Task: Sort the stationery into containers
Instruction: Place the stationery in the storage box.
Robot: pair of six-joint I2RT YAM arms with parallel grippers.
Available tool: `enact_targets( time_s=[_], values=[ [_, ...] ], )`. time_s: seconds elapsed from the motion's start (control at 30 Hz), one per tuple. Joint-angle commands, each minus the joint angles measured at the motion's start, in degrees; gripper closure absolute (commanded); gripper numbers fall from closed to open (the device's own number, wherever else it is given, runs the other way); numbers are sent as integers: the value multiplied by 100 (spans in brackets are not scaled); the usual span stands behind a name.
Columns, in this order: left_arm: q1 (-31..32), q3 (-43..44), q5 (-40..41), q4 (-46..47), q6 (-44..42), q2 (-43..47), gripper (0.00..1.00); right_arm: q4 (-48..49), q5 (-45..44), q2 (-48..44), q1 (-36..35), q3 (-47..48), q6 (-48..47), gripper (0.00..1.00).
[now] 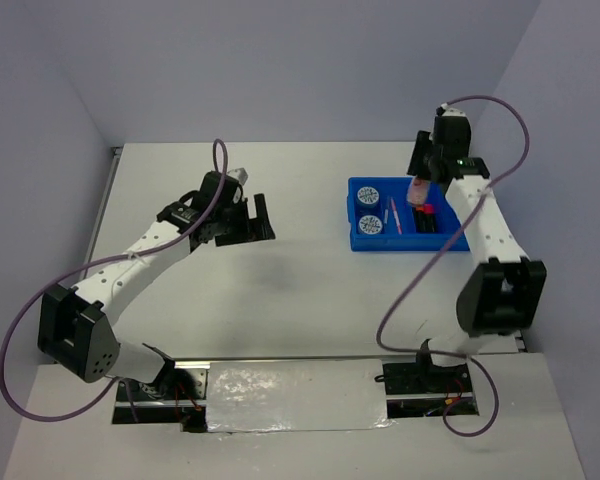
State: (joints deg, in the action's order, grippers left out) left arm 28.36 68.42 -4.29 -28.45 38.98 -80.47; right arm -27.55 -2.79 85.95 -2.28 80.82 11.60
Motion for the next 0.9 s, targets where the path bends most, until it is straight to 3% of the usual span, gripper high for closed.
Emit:
enact_targets(
  time_s=[0.0, 0.2, 0.47, 0.57, 0.6, 0.87],
  values=[
    [-32, -206, 307, -1022, -663, 399, 1, -953, -2136, 1077, 350, 916, -1501, 100],
    [-59, -610, -563, -996, -1006, 699, 1, -929, -2753, 2170, 729, 2016, -1686, 100],
    [-59, -603, -757, -1005, -1217, 550, 1, -655, -2851, 2584, 1010, 1842, -1871, 97],
    [-59, -515, -897, -979, -1349, 375, 1, -611, -2701, 2689, 1081, 1771, -1828, 90],
    [-59, -488, -915, -987, -1410, 322, 1, -681, -2570, 2716, 1107, 1814, -1801, 79],
    [-199, -163, -862, -1137, -1578, -197, 1, -769, -2560, 3033, 1116, 1850, -1713, 51]
  ],
)
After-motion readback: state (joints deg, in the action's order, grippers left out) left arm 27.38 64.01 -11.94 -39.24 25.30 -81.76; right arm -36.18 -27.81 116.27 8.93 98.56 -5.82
